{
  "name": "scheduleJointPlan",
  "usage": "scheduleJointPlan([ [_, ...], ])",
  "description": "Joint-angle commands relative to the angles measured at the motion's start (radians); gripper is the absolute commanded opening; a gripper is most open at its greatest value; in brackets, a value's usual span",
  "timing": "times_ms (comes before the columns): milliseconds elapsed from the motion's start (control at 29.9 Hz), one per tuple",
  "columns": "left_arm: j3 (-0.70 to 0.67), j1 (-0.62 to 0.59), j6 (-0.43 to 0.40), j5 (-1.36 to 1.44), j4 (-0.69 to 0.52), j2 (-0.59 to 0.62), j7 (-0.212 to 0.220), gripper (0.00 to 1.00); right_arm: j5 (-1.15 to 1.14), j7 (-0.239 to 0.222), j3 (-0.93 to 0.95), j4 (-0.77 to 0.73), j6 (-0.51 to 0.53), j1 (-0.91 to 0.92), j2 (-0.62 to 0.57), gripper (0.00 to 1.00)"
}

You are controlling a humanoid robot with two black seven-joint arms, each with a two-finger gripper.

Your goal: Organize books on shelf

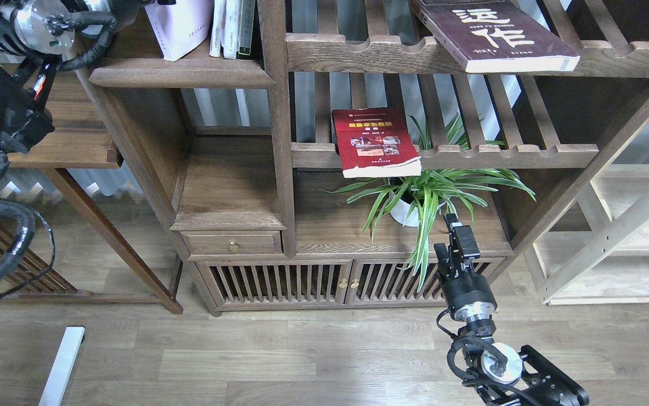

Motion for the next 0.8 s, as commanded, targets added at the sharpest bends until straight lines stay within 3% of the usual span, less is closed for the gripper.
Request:
scheduleJointPlan([
  [0,0.004,-0.005,-0.02,-0.003,0.022,-0.014,0.0,0.02,0.0,0.0,-0.002,0.0,0.0,-0.009,0.0,0.99],
  [768,0.009,-0.018,-0.05,-0.009,0.056,-0.028,-0.024,0.02,0.0,0.0,0.0,0.004,0.0,-0.021,0.002,0.99],
])
